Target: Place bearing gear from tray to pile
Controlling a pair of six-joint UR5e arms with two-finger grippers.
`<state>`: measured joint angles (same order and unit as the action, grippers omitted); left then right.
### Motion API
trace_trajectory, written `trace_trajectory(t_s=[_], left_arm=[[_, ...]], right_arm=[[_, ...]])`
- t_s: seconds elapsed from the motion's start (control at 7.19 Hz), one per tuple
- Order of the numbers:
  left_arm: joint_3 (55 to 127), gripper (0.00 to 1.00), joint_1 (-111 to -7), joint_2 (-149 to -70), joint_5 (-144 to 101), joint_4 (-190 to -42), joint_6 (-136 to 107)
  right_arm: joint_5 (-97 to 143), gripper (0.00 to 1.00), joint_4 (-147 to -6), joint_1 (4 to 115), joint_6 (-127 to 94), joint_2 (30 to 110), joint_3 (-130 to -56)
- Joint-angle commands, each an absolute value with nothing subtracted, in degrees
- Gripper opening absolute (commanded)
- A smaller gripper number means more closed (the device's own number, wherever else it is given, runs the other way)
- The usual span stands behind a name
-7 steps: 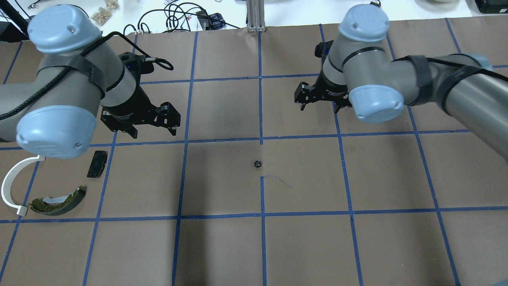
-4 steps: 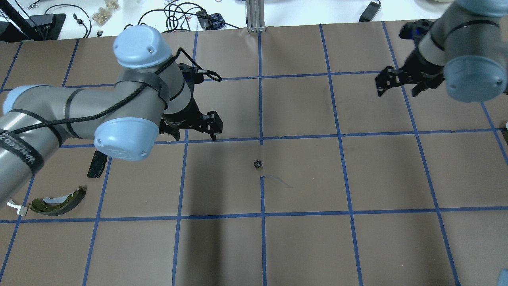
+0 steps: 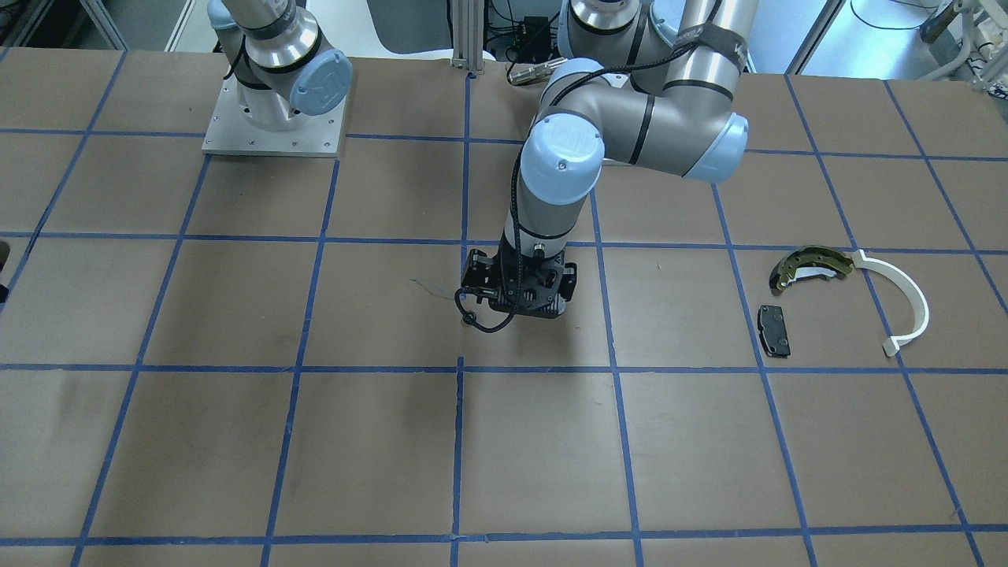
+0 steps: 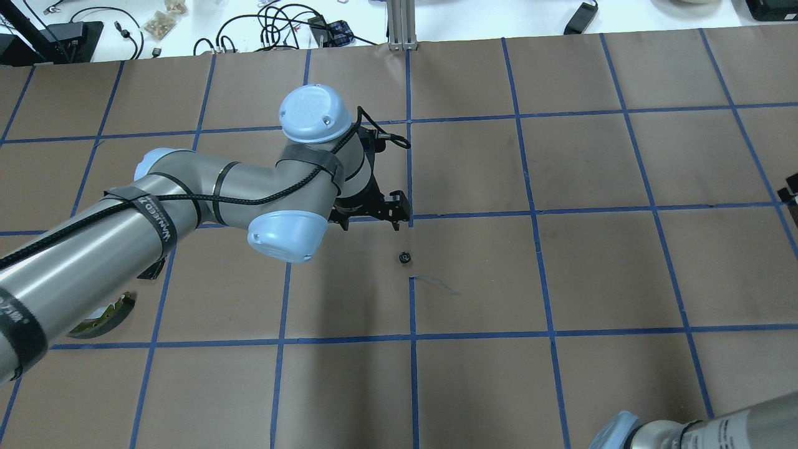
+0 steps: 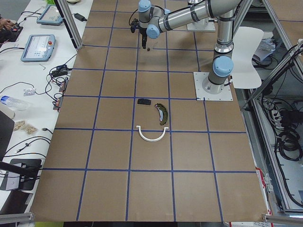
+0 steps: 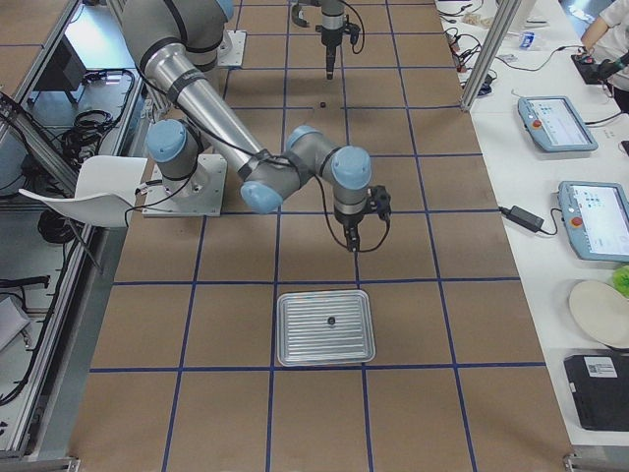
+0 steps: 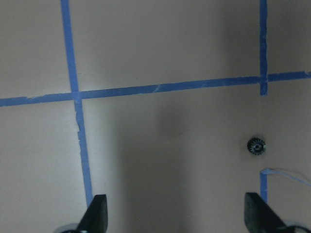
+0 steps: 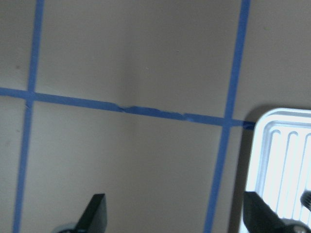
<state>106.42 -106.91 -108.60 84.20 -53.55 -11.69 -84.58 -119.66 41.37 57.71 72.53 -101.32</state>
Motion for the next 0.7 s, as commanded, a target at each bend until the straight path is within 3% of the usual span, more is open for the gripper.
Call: trace_trajectory(t_s=[0.0,0.28,0.56], left_arm=[[106.3,1.00,-109.6,-113.5,84.0,-48.6,-13.3],[106.4,1.00,-111.4,-116.0,84.1,-46.8,-13.4],[106.5,0.79,-112.1,-116.3,84.3,-47.0,-13.2]], right_arm=[[-84.9,1.00,-132.0,33.4,69.7,64.5,-101.3],[-86.6,1.00,-132.5,30.9,69.2,61.9,-101.0],[-86.9,0.97,-134.0,30.9,67.9,58.8,-97.8]])
